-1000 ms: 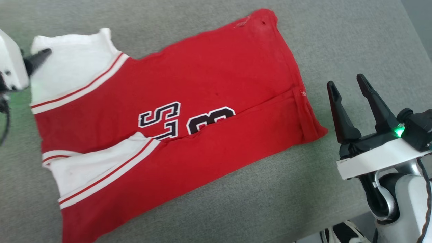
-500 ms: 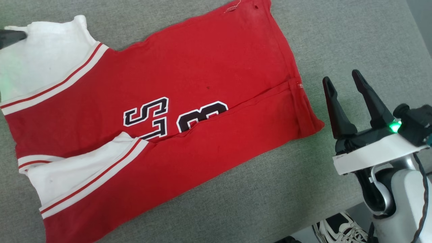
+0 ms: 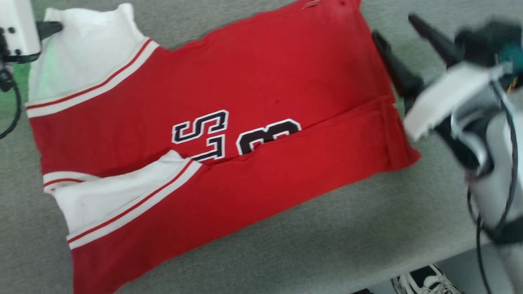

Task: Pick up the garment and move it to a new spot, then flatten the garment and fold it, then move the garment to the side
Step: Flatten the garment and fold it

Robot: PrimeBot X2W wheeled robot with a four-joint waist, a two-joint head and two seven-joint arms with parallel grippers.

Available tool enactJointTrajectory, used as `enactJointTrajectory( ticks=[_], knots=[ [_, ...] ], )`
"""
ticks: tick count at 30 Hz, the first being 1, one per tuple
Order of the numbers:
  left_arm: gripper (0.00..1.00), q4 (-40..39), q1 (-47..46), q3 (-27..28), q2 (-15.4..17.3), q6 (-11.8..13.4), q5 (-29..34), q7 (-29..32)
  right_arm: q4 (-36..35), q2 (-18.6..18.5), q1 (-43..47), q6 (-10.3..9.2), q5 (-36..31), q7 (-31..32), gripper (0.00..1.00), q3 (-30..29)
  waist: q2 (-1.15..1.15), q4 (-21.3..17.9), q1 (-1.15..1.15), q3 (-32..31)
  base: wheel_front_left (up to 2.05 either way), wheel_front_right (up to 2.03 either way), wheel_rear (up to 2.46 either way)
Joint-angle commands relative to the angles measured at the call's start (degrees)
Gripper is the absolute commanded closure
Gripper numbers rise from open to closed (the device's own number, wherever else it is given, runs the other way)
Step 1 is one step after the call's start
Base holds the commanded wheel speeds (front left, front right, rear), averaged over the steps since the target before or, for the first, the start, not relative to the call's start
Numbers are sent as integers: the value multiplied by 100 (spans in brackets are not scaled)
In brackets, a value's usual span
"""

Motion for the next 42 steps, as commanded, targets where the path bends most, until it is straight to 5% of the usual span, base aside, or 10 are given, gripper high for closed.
enactJointTrajectory(
  ticks=[1,9,22,23,24,25,35,42],
  knots=[
    [100,-5,-7,-69,-144,-61,106,-44,388,-109,-519,-3,121,393,0,170,0,182,0,95,0,0,0],
    [100,4,-212,-103,-505,-198,122,-229,2076,-589,-2480,-4,885,2124,0,1080,0,661,0,316,0,0,0],
    [100,96,-317,-207,-787,-265,121,-490,3394,-710,-3341,0,1938,3054,0,2044,0,987,0,493,0,0,0],
    [100,82,-324,-211,-807,-267,115,-519,3406,-738,-3359,1,2009,3032,45,2101,0,1002,0,497,0,0,0],
    [100,55,-329,-210,-827,-270,100,-561,3382,-761,-3372,2,2053,2988,78,2202,0,1018,0,500,0,0,0],
    [100,21,-320,-210,-854,-272,76,-596,3393,-790,-3378,2,2110,2952,100,2255,0,1037,0,496,0,0,0],
    [100,-816,160,153,-912,-279,-594,-1609,3303,-1320,-3288,-3,2404,2016,100,2557,0,1417,0,-225,0,0,0],
    [100,-2202,1127,69,-533,-280,-927,-2360,2699,-2010,-2573,-3,2727,1718,100,2751,0,1797,0,-958,0,0,0]
  ],
)
